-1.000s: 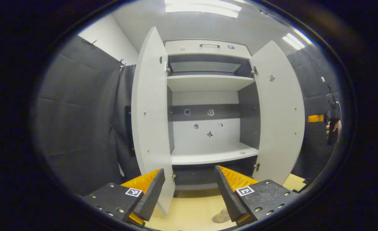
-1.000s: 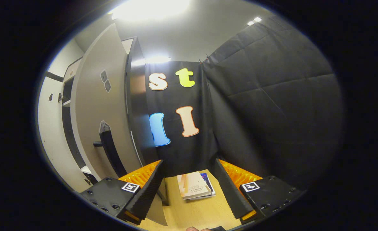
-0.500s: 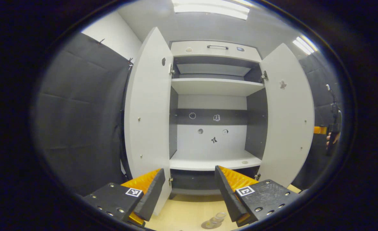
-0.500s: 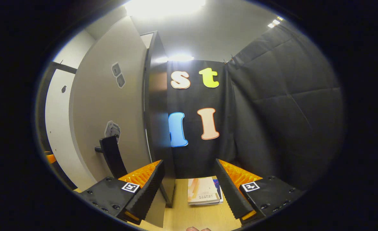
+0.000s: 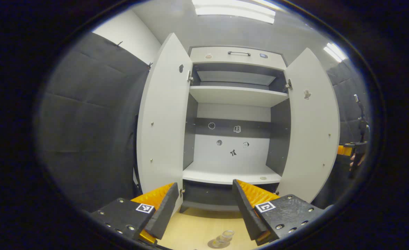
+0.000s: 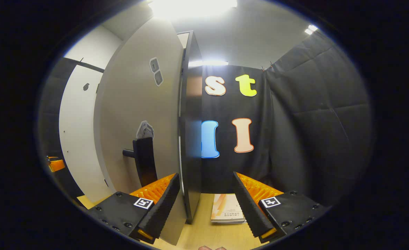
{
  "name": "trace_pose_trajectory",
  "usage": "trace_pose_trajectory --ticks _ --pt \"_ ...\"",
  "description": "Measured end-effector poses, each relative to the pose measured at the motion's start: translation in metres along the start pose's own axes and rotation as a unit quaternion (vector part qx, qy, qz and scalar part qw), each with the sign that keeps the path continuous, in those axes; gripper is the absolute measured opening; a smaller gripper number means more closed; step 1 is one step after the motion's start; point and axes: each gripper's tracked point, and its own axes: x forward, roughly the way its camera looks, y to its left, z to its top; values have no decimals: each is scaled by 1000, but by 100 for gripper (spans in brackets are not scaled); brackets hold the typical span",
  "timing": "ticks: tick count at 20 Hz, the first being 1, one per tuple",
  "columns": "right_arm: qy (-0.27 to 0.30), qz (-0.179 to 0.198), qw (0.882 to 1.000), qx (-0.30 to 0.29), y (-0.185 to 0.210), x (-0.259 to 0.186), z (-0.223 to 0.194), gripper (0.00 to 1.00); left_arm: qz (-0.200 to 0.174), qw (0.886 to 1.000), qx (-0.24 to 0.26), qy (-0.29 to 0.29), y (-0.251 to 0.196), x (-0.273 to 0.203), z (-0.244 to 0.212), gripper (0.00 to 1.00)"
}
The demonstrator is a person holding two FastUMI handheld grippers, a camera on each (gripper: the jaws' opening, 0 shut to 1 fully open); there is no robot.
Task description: Grasp the bottle in the cabinet with the left hand and place it on the coaster, then close the right door with the right hand and the left door with the left hand.
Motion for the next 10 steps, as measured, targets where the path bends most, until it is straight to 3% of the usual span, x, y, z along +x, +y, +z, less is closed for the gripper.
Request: trace_pose_trajectory --ticks 1,2,7,10 --pt "1 -4 1000 2 2 -1 -1 91 -4 1000 0 3 1 2 -3 89" --pt "2 -9 1000 6 3 -1 -1 96 -10 1000 -1 5 0 6 -7 91" --pt "12 -24 1000 11 20 -5 -3 96 -34 999 -6 24 1 24 -27 91" --pt "19 -22 999 21 44 -4 -3 96 -60 997 21 38 0 28 -36 91"
